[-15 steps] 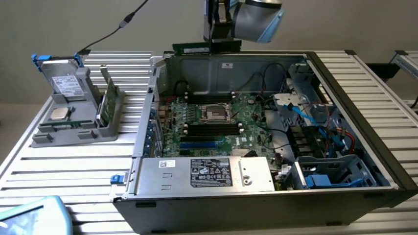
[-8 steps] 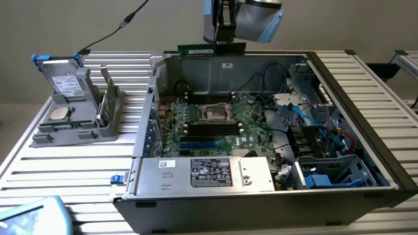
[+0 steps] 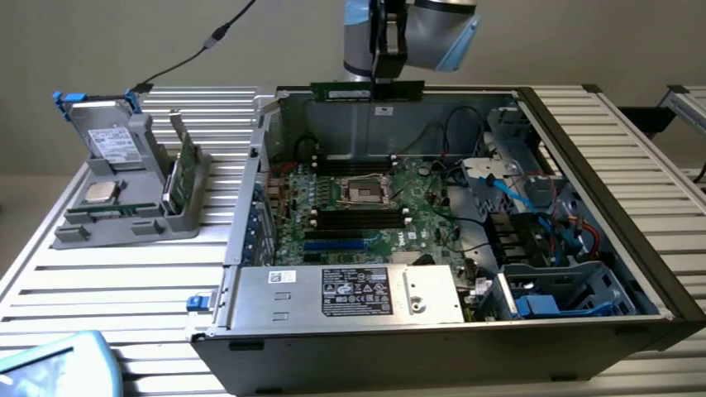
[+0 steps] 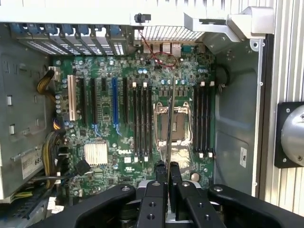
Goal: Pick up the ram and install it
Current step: 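Pick up the ram and move it above insertion slot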
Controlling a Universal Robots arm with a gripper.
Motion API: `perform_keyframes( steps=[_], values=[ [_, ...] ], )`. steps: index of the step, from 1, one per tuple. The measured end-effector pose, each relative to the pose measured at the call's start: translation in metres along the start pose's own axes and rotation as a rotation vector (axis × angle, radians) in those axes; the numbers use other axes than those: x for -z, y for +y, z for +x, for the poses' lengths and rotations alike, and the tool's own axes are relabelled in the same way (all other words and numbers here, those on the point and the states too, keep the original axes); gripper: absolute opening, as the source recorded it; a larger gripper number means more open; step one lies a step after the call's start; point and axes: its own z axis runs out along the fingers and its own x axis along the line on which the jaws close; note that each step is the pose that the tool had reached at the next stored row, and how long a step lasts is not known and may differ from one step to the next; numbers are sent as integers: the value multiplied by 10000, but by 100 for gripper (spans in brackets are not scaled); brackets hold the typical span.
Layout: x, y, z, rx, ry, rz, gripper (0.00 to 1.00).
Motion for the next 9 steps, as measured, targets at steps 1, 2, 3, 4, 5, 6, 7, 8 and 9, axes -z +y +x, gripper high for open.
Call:
perform_keyframes(
  steps=[1,2,3,4,5,6,7,8,9],
  values=[
    [-13,-3,1,-78,6,8,14],
    [-25,-5,3,-161,13,17,14],
    [-33,-5,4,-234,25,26,14],
    [-42,-7,5,-304,37,31,14],
    [-52,-7,6,-376,49,33,14],
    [-61,-8,7,-443,57,28,14],
    [-70,-8,8,-507,65,12,14],
    [-78,-9,8,-561,71,-22,14],
    [-85,-8,9,-612,76,-65,14]
  ],
)
